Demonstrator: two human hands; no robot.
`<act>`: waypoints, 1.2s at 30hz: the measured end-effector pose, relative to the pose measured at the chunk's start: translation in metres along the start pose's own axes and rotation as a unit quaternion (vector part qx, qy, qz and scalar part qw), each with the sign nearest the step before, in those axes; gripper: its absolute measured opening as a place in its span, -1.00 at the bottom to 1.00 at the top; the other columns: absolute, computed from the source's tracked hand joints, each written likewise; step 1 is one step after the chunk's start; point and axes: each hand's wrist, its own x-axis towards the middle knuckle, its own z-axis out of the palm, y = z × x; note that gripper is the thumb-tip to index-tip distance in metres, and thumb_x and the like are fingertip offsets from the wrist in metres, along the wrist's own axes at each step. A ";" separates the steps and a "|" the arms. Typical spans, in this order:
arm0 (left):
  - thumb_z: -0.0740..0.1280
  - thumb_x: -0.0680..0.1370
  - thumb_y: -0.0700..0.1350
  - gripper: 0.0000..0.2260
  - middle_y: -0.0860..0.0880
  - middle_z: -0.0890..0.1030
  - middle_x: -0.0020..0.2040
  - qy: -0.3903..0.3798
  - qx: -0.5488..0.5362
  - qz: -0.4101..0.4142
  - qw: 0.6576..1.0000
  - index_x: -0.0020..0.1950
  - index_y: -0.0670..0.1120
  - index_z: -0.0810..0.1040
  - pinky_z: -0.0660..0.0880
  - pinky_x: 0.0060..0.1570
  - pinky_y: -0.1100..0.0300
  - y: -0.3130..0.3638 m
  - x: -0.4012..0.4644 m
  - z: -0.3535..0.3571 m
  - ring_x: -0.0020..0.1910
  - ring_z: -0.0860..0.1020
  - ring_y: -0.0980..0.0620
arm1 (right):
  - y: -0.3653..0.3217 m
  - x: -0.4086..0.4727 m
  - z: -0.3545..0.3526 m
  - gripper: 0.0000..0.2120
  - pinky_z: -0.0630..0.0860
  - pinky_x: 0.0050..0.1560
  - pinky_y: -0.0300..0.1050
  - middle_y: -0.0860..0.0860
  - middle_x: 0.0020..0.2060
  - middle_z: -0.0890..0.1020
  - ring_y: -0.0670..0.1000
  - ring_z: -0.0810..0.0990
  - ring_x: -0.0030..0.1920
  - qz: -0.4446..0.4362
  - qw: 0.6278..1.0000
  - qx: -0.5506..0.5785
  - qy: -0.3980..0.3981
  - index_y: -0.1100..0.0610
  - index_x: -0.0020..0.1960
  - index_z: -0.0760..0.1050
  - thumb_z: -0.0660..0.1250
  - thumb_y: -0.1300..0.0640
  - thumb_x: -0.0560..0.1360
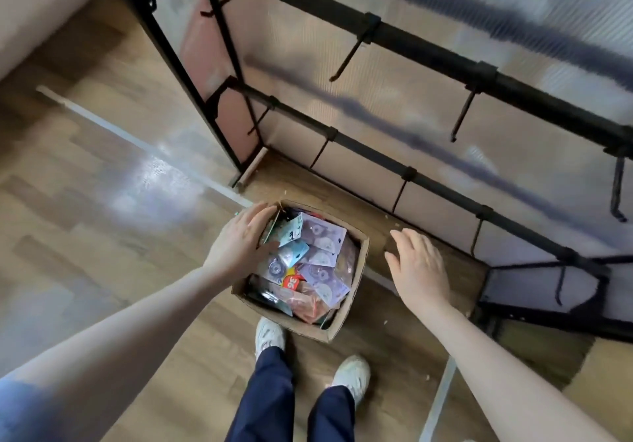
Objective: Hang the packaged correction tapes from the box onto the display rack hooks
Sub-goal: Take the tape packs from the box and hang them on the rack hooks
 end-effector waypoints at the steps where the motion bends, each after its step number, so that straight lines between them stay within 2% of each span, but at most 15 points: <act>1: 0.43 0.45 -0.11 -0.48 -0.19 0.41 0.36 -0.010 -0.001 -0.004 1.000 0.36 -0.19 0.40 0.34 0.27 -0.06 -0.008 -0.002 0.013 0.32 0.40 -0.19 | 0.001 0.000 0.014 -0.60 0.29 0.31 0.01 0.12 0.30 0.44 0.13 0.37 0.33 0.004 1.000 0.001 -0.016 0.17 0.37 0.36 0.22 0.08 0.56; 3: 0.40 0.46 -0.08 -0.48 -0.19 0.40 0.37 -0.023 -0.004 -0.016 1.000 0.37 -0.18 0.39 0.33 0.28 -0.05 -0.023 -0.005 0.035 0.33 0.39 -0.18 | 0.001 -0.002 0.040 -0.59 0.25 0.35 -0.01 0.10 0.33 0.41 0.11 0.33 0.36 0.012 0.999 0.003 -0.043 0.16 0.39 0.34 0.19 0.06 0.58; 7: 0.21 0.44 0.11 -0.43 -0.21 0.45 0.32 -0.069 -0.014 -0.040 0.997 0.33 -0.22 0.42 0.40 0.23 -0.10 -0.055 -0.017 0.075 0.28 0.44 -0.20 | -0.006 -0.005 0.087 -0.59 0.25 0.34 -0.02 0.09 0.33 0.40 0.10 0.33 0.36 0.022 0.996 0.009 -0.089 0.15 0.40 0.32 0.19 0.07 0.58; 9: 0.26 0.44 0.10 -0.44 -0.20 0.43 0.34 -0.089 -0.012 -0.044 0.995 0.34 -0.21 0.41 0.41 0.24 -0.11 -0.072 -0.024 0.094 0.30 0.42 -0.20 | -0.010 -0.005 0.106 -0.59 0.27 0.33 -0.03 0.08 0.33 0.41 0.09 0.34 0.35 0.025 0.993 0.009 -0.111 0.14 0.40 0.32 0.19 0.07 0.58; 13: 0.41 0.47 -0.06 -0.45 -0.15 0.36 0.40 -0.112 -0.017 -0.080 0.990 0.40 -0.16 0.34 0.33 0.30 -0.03 -0.094 -0.029 0.124 0.37 0.33 -0.16 | -0.016 -0.001 0.135 -0.64 0.37 0.22 0.02 0.10 0.24 0.48 0.12 0.42 0.26 0.020 0.992 0.009 -0.122 0.16 0.31 0.40 0.25 0.09 0.54; 23: 0.32 0.52 0.01 -0.45 -0.08 0.31 0.43 -0.209 -0.027 -0.127 0.969 0.44 -0.12 0.26 0.30 0.32 0.07 -0.143 -0.034 0.234 0.40 0.28 -0.07 | 0.005 0.033 0.219 -0.62 0.35 0.21 0.05 0.13 0.24 0.46 0.16 0.39 0.27 0.053 0.984 -0.013 -0.169 0.20 0.34 0.37 0.23 0.11 0.55; 28: 0.26 0.54 0.01 -0.60 -0.06 0.41 0.28 -0.275 -0.032 -0.161 0.947 0.34 -0.09 0.35 0.40 0.17 0.00 -0.167 -0.028 0.283 0.28 0.37 -0.10 | 0.000 0.052 0.267 -0.60 0.32 0.23 0.06 0.13 0.28 0.43 0.16 0.37 0.28 0.066 0.980 0.003 -0.188 0.18 0.38 0.33 0.20 0.09 0.57; 31: 0.24 0.56 0.01 -0.64 -0.08 0.44 0.25 -0.305 -0.027 -0.178 0.935 0.32 -0.09 0.38 0.42 0.15 -0.01 -0.178 -0.024 0.305 0.25 0.40 -0.11 | -0.007 0.063 0.290 -0.58 0.33 0.23 0.04 0.12 0.30 0.41 0.14 0.36 0.30 0.077 0.978 0.015 -0.195 0.18 0.40 0.30 0.19 0.07 0.58; 36: 0.27 0.53 -0.04 -0.76 -0.06 0.53 0.14 -0.286 -0.064 -0.220 0.930 0.16 -0.06 0.45 0.46 0.06 0.04 -0.185 -0.017 0.332 0.13 0.48 -0.09 | -0.010 0.085 0.315 -0.52 0.32 0.26 0.04 0.15 0.35 0.37 0.16 0.33 0.34 0.141 0.972 0.063 -0.179 0.17 0.45 0.21 0.16 0.03 0.58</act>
